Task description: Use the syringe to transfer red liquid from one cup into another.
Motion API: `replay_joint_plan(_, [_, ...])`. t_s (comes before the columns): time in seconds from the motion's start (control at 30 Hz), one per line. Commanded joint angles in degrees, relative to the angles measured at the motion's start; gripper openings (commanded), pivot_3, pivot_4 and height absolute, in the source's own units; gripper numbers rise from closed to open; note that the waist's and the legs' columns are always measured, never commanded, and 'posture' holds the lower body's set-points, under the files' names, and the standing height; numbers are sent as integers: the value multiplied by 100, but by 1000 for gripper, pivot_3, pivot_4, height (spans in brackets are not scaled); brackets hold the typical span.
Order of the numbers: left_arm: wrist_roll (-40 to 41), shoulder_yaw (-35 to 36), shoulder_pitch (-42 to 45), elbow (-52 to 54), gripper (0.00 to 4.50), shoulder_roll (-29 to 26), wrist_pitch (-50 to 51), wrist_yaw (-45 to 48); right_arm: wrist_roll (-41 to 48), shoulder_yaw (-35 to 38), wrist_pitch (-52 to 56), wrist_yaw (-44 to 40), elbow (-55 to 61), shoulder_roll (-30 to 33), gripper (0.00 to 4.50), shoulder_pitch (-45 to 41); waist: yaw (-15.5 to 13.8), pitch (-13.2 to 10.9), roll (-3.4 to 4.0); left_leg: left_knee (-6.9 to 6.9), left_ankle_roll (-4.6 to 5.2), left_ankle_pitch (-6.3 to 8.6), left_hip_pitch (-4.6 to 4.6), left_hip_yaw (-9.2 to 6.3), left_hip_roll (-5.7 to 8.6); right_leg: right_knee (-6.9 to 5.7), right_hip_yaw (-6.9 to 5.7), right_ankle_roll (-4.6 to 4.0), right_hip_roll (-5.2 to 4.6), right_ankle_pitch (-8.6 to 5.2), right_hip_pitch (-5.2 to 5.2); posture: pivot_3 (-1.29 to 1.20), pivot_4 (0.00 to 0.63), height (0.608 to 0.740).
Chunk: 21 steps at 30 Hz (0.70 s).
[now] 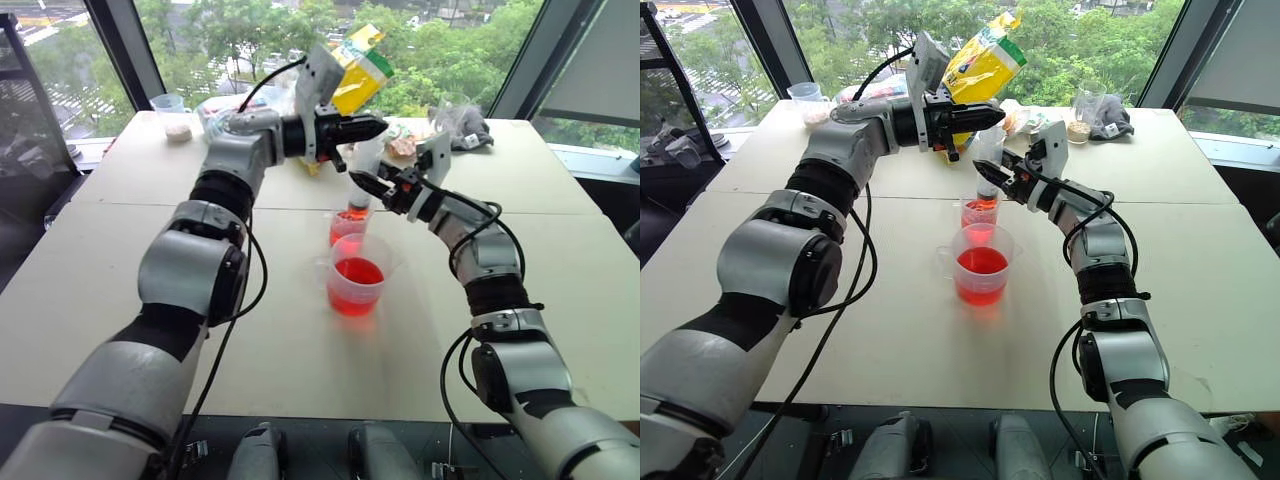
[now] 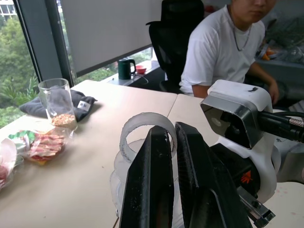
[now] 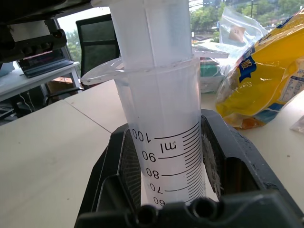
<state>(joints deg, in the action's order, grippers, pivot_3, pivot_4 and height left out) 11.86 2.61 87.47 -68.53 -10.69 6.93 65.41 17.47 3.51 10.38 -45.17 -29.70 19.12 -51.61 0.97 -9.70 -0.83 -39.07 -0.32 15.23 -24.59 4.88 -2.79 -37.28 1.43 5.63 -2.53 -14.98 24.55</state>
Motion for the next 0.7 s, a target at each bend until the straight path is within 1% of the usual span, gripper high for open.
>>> replay_joint_plan(0.03, [-109,-37,48,110,79,104,-98,153,123,81,74,-1,647,60,1425,-144,-1,0,0,0,0,0,0,0,0,0,0,0,0,0,0,0,150,740])
replay_joint_plan(0.37, [-370,-189,-394,158,79,66,-282,222,328,277,559,153,1209,122,1425,-230,0,0,0,0,0,0,0,-1,0,-1,0,0,0,0,0,0,150,740])
replay_joint_plan(0.7, [-370,-225,-612,338,79,22,-130,327,584,392,1028,288,1697,37,1425,-342,0,0,0,0,0,0,0,0,0,-1,0,0,0,0,1,0,150,740])
